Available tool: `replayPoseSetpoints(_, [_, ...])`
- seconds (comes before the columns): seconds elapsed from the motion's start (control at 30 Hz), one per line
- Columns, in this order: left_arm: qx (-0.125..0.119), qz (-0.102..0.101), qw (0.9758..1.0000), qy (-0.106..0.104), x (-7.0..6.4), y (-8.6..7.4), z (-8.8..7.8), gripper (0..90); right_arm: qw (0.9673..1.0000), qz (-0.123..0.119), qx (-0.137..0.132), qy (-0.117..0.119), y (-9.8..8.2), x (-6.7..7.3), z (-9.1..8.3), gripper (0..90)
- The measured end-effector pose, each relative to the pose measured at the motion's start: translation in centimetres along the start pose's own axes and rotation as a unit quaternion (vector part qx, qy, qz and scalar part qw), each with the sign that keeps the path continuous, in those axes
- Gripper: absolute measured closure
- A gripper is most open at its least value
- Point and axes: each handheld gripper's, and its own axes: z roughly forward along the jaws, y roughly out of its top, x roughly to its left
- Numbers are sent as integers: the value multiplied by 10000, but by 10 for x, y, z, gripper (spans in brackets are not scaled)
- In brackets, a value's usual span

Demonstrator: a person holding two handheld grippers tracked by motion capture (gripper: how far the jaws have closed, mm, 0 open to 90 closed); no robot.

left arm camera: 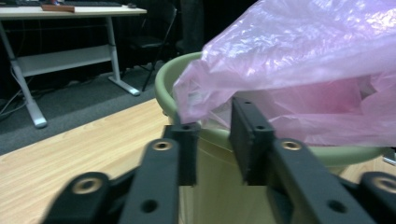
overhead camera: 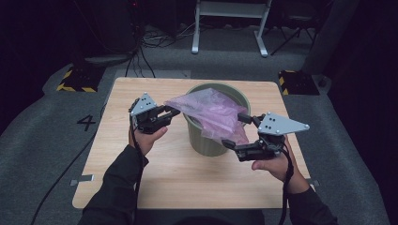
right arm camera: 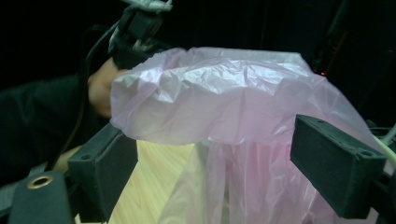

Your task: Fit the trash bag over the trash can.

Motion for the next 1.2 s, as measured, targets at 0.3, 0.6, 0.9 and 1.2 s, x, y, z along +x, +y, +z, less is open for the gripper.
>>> replayPoseSetpoints(0.3, [-31, 252, 9997, -71, 1, 0, -2, 900, 9982, 87, -135, -574, 1, -7, 2, 586])
replayPoseSetpoints(0.6, [130, 317, 9991, -244, 10, -2, -19, 900, 9949, 277, -511, -827, -4, -37, -8, 900])
replayPoseSetpoints(0.9, [425, 219, 9976, -490, 23, -6, -35, 900, 9812, 824, -450, -1688, -7, -81, -16, 900])
replayPoseSetpoints(1.2, [389, 204, 9938, -1019, 18, 2, -52, 890, 9723, 1202, 124, -2002, -31, -124, 4, 900])
